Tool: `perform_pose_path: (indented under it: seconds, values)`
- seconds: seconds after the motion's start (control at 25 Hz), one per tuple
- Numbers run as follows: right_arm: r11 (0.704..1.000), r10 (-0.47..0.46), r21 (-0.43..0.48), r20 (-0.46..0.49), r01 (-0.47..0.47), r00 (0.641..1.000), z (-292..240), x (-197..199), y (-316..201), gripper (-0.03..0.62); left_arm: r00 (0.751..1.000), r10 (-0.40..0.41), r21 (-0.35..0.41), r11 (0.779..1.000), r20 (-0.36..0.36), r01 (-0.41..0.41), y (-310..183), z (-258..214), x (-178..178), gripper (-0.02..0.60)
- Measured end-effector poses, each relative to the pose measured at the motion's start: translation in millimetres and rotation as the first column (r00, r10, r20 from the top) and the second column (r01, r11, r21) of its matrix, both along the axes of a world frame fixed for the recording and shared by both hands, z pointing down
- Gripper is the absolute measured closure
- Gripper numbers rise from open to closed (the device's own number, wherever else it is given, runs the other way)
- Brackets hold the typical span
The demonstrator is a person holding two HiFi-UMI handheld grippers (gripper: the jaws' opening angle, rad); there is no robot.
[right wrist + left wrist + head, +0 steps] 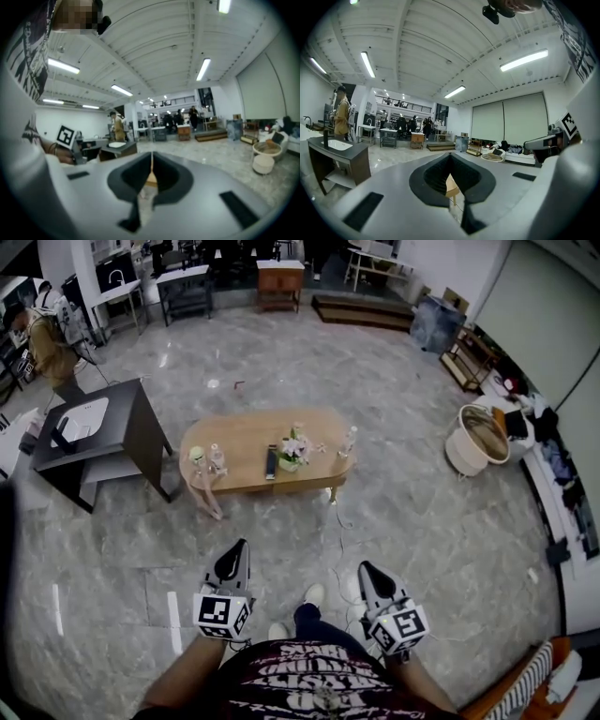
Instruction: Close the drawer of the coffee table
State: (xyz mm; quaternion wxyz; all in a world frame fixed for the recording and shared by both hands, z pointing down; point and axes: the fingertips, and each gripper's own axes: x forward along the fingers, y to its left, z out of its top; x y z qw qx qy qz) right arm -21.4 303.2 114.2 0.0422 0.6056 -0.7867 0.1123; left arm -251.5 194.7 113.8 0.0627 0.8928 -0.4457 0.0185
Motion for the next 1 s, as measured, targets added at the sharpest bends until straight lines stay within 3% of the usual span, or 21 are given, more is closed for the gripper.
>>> perform_pose_path:
  seconds: [0.52,1.0]
  values:
    - [0.996,-0.023,-0.085,0.027,0.025,0.999,30,39,-64,0.559,0.999,-0.043,-0.088,0.995,0.033,0.046,-55,41,28,0.558]
    - [0.997,-0.035,-0.067,0.06,0.039,0.998,21,122,-141,0.559,0.996,-0.069,-0.034,0.997,0.05,0.071,-139,17,105,0.558]
